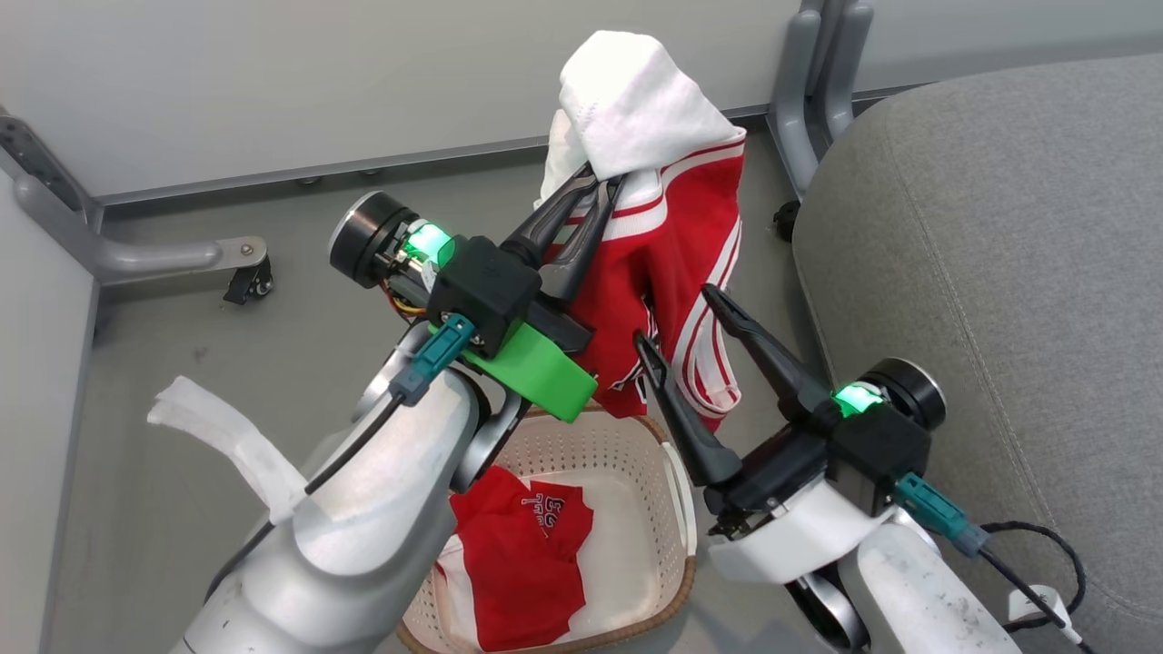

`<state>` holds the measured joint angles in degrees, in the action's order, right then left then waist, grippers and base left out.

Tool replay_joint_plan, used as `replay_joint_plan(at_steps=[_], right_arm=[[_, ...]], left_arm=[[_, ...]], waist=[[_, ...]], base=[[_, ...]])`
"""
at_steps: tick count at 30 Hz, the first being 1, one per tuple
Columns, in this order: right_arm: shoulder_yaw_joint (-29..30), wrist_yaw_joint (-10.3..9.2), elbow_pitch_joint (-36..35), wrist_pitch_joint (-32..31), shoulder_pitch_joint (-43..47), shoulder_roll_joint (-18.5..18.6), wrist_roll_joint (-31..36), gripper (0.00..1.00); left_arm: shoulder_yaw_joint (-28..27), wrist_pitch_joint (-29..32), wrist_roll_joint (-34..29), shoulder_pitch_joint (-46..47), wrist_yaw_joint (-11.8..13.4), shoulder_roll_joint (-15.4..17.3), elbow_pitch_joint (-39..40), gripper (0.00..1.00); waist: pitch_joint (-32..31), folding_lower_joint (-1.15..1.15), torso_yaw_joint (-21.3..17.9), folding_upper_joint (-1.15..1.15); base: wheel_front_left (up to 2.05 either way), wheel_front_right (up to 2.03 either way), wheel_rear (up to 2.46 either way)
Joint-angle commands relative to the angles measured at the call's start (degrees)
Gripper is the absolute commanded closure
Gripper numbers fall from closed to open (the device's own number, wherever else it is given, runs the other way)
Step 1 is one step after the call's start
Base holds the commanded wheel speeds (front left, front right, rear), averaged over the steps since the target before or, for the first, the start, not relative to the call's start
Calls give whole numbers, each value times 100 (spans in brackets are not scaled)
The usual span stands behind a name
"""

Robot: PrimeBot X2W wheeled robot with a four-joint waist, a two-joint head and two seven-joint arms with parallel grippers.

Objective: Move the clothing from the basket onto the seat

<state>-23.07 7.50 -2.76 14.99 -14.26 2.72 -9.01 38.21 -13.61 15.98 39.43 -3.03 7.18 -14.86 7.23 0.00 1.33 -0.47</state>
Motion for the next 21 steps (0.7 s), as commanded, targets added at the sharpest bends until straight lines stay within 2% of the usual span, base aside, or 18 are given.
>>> replay_joint_plan(at_steps=[1, 9, 17, 21], right_arm=[[-71, -2, 97, 20, -92, 23, 13, 0], [-281, -3, 678, 20, -557, 22, 101, 0], [-110, -3, 1173, 20, -846, 21, 199, 0], [-60, -3, 1223, 20, -884, 20, 14, 0]], left_arm=[[7, -6, -3, 94, 38, -19, 33, 100], [136, -38, -15, 133, 50, -88, 89, 100], [276, -55, 52, 89, 75, -197, 166, 100], [337, -74, 105, -8, 112, -257, 200, 100]], waist=[[25, 0, 11, 47], [156, 0, 46, 47], [236, 0, 80, 47], [240, 0, 73, 47]], base=[[0, 0, 0], [0, 0, 0], [0, 0, 0], [0, 0, 0]])
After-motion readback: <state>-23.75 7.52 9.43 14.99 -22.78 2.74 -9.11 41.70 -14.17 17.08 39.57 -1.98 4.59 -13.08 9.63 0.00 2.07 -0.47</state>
